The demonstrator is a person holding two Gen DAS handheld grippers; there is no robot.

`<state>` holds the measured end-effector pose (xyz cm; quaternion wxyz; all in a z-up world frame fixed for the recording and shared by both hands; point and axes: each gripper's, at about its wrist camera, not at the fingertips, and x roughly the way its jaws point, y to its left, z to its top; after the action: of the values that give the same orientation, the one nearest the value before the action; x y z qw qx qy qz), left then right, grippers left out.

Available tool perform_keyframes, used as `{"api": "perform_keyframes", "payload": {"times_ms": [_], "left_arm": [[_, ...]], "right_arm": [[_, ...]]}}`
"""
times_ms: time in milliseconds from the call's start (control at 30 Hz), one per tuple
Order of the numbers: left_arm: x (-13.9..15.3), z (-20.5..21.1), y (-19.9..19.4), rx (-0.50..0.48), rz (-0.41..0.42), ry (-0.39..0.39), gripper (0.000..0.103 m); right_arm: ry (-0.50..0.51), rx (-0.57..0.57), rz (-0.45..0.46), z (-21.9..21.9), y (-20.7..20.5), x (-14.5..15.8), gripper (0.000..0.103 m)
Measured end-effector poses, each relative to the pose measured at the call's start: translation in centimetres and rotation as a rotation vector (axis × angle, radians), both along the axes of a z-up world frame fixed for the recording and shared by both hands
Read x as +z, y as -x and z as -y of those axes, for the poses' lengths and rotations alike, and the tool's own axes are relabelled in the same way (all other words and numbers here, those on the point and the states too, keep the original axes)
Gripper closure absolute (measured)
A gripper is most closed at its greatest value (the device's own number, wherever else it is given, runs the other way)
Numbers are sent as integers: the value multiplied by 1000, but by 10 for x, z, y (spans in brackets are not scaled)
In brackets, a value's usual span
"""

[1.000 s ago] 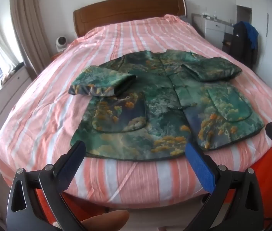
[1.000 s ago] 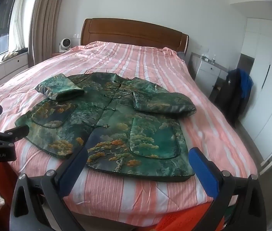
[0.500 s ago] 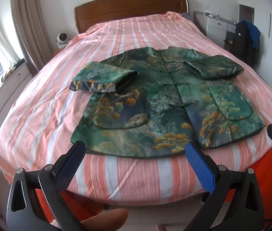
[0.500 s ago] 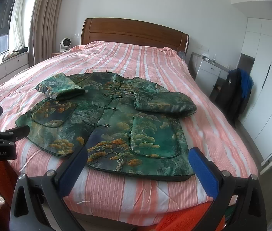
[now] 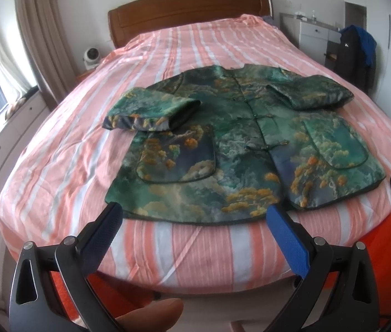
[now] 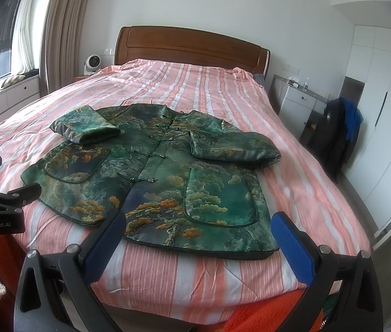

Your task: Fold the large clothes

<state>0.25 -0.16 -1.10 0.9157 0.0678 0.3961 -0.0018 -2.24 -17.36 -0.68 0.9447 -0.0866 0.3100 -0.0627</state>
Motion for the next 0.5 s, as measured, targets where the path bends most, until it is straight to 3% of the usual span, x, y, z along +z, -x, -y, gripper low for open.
{"api": "perform_keyframes", "payload": {"times_ms": [500], "left_arm": [[5,4,5,-29,12,18,0]], "right_arm": [[11,-71,-4,9,3,4,0]]}}
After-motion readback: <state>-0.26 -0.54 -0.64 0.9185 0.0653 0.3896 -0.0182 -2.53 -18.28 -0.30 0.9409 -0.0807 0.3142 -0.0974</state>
